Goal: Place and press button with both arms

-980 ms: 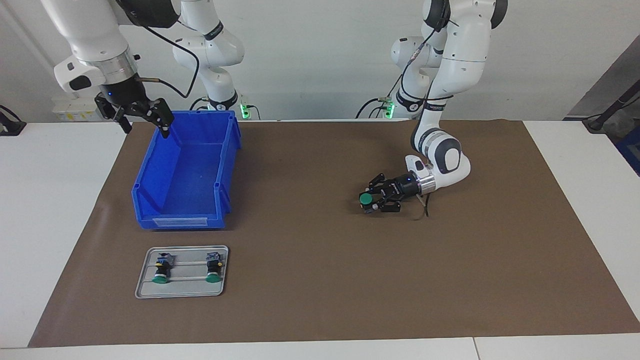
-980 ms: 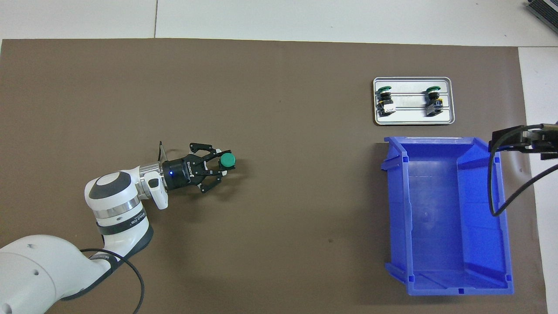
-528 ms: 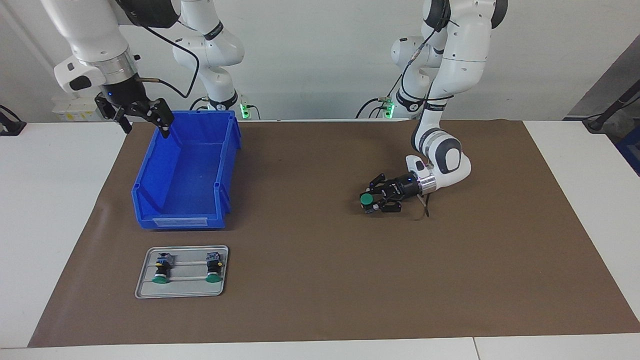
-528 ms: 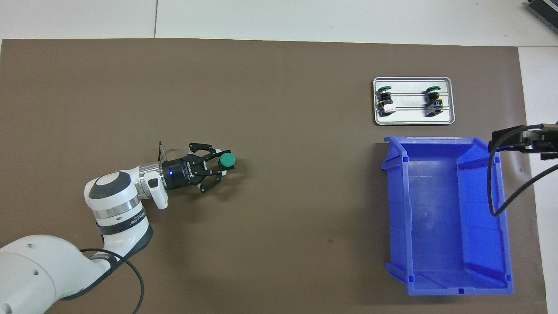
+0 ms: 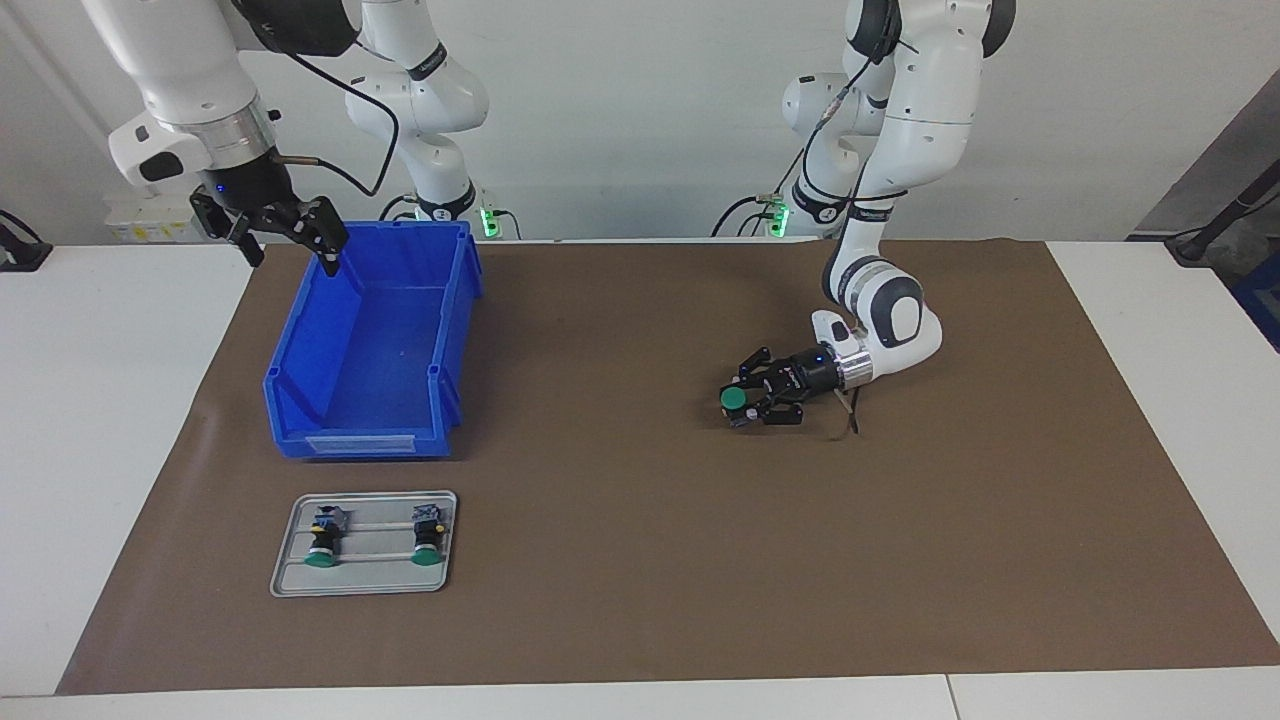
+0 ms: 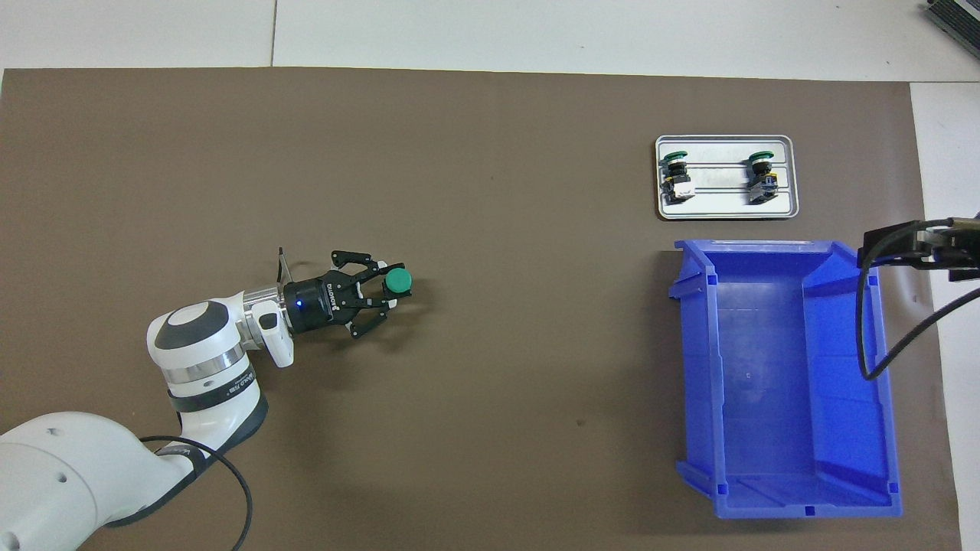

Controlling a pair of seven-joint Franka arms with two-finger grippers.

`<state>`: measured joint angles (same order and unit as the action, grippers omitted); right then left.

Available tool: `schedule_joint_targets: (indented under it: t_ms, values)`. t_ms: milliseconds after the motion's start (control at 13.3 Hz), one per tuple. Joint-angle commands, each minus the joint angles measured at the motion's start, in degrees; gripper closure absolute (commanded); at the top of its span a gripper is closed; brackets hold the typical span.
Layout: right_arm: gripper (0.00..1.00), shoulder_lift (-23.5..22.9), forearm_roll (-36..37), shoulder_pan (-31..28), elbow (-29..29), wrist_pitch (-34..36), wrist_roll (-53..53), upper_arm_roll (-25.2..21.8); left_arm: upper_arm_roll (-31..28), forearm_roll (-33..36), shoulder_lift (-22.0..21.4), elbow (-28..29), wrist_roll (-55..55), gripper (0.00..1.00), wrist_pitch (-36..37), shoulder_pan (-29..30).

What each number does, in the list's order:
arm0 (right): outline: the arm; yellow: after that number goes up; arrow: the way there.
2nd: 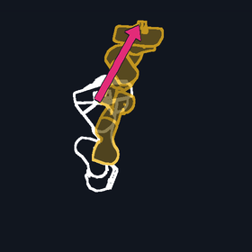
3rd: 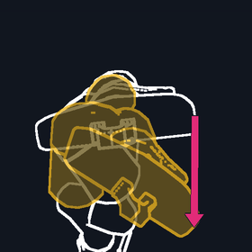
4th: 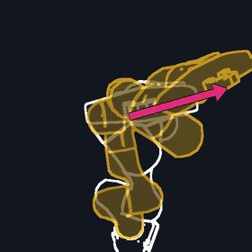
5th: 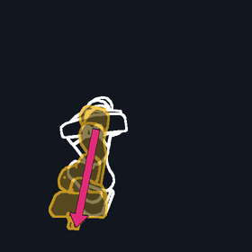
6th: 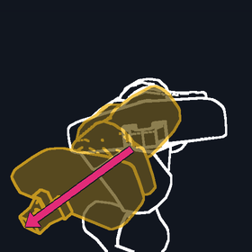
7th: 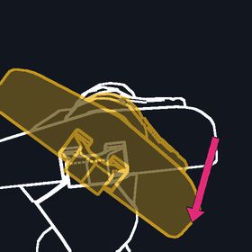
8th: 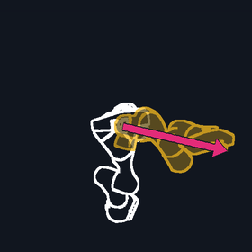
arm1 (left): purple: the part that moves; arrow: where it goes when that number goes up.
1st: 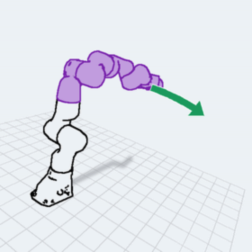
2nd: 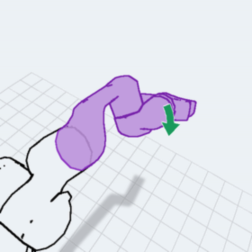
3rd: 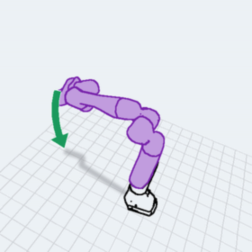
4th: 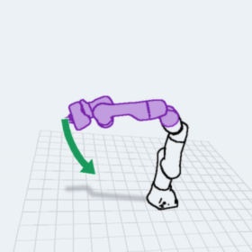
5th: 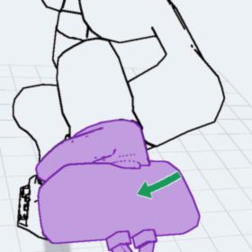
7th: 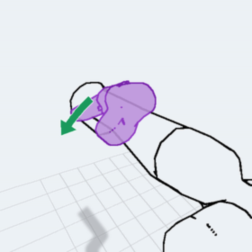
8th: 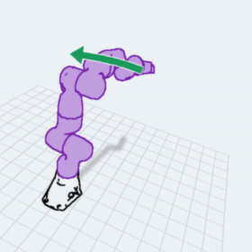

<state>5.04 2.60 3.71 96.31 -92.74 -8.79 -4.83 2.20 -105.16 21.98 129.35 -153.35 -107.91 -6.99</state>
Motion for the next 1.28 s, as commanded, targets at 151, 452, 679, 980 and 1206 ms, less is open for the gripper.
schedule_joint_targets:
  t_ms: [151, 452, 679, 980, 1206]
  values:
    - [0.0, 0.59, -0.14, 0.16, 0.72, 0.36, 1.15, -0.26, -0.26, 1.27, 0.34, 0.29, -1.25, 0.33, 1.12, 0.84]
    - [0.0, 0.59, -0.14, 0.16, 0.72, 0.36, 1.15, -0.26, -0.18, 1.97, 0.25, 0.2, -1.25, 0.31, 1.91, 2.33]
    - [0.0, 0.59, -0.14, 0.16, 0.8, 0.36, 1.15, -0.26, -0.18, 1.97, 0.17, -0.5, -0.73, 0.32, 2.96, 3.21]
    - [0.0, 0.67, -0.14, 0.07, 0.8, 0.36, 1.15, -0.26, -0.26, 4.59, 0.34, -3.39, 3.12, 0.39, 3.93, 4.0]
    - [0.0, 0.67, -0.14, 0.07, 0.89, 0.36, 1.15, -0.26, -0.26, 7.6, 0.43, -5.77, 7.0, 0.4, 4.19, 5.14]
